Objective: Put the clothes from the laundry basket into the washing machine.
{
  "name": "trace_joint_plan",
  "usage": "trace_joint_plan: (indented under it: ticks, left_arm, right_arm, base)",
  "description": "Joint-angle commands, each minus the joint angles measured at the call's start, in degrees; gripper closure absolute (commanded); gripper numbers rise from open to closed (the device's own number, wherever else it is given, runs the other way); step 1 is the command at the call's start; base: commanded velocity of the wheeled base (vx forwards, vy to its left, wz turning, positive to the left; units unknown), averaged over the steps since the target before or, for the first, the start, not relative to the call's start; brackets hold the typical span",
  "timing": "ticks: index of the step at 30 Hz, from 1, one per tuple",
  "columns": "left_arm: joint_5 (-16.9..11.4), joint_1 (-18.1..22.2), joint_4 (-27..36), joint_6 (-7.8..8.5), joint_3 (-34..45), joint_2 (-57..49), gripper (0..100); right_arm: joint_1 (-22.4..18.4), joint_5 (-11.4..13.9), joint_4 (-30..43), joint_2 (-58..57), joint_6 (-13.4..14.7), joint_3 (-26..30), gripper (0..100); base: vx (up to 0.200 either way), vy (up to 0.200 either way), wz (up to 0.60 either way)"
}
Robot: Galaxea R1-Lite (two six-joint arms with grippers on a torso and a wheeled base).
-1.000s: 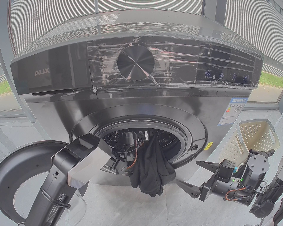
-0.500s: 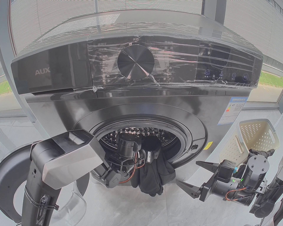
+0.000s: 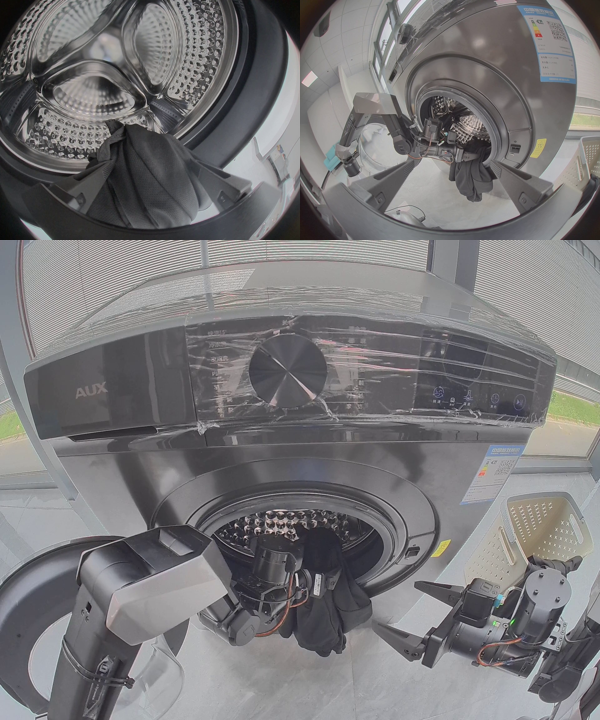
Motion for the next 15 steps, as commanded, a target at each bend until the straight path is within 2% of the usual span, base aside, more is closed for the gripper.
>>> trace_joint_plan:
  ticks: [1, 10, 15]
  left_arm:
    - [0.1, -0.2, 0.0, 0.05, -1.4, 3.0, 100]
    - [1.1, 0.8, -3.3, -0.04, -5.2, 4.4, 100]
    - [6.4, 4.1, -5.6, -0.12, -14.9, 5.2, 100]
  right_arm:
    - [0.1, 0.0, -0.3, -0.1, 0.1, 0.0, 0]
    - [0.1, 0.0, -0.3, -0.2, 0.1, -0.3, 0]
    - [0.1, 0.0, -0.3, -0.3, 0.1, -0.3, 0]
  base:
    - [0.000, 0.000, 0.00]
    - [0.000, 0.000, 0.00]
    - [0.000, 0.000, 0.00]
